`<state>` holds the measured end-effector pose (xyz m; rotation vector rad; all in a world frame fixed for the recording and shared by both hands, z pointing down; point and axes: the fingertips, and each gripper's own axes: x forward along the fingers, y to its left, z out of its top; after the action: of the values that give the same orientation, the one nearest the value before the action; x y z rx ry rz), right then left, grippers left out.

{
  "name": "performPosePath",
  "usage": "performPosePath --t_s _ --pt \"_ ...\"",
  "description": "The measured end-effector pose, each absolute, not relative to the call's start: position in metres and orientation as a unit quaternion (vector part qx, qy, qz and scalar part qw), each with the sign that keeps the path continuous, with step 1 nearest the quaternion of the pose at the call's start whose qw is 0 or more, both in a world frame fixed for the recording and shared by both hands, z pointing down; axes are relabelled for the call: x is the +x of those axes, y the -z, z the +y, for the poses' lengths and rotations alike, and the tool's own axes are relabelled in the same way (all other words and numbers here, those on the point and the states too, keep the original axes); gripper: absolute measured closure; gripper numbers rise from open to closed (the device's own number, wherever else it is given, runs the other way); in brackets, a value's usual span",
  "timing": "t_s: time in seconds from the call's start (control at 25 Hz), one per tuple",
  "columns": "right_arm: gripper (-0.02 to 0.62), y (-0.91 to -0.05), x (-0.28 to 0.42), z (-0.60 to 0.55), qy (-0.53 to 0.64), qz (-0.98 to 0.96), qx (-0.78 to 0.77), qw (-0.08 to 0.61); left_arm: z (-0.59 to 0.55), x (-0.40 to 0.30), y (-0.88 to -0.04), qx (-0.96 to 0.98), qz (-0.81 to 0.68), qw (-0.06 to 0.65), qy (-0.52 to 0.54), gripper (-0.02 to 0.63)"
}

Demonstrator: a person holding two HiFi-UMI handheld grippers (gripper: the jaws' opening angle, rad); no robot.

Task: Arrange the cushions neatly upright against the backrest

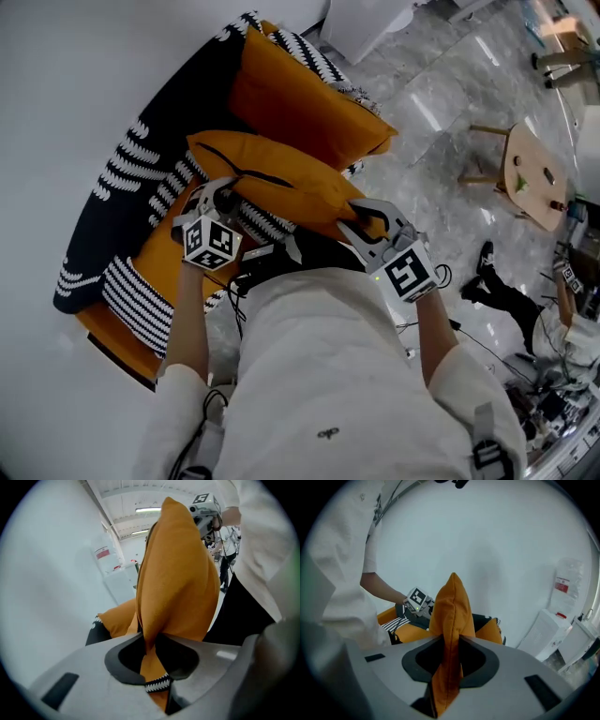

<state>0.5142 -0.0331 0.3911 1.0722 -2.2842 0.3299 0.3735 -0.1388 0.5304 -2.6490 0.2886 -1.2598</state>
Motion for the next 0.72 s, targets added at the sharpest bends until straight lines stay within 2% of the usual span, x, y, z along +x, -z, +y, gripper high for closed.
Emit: performPosePath --t_s 0.44,0.72 --pt "0.517 -0.541 0.543 -0.039 -0.265 -0.807 0.448 0.278 -0.187 0.398 -0.566 -0.850 0.075 0.143 0.502 0.563" --pt "0.515 -0.644 0.566 -0.070 -0.310 -0.773 0.443 0.332 -0.222 0.430 -0.629 -0.827 0.043 0.142 0.542 0.565"
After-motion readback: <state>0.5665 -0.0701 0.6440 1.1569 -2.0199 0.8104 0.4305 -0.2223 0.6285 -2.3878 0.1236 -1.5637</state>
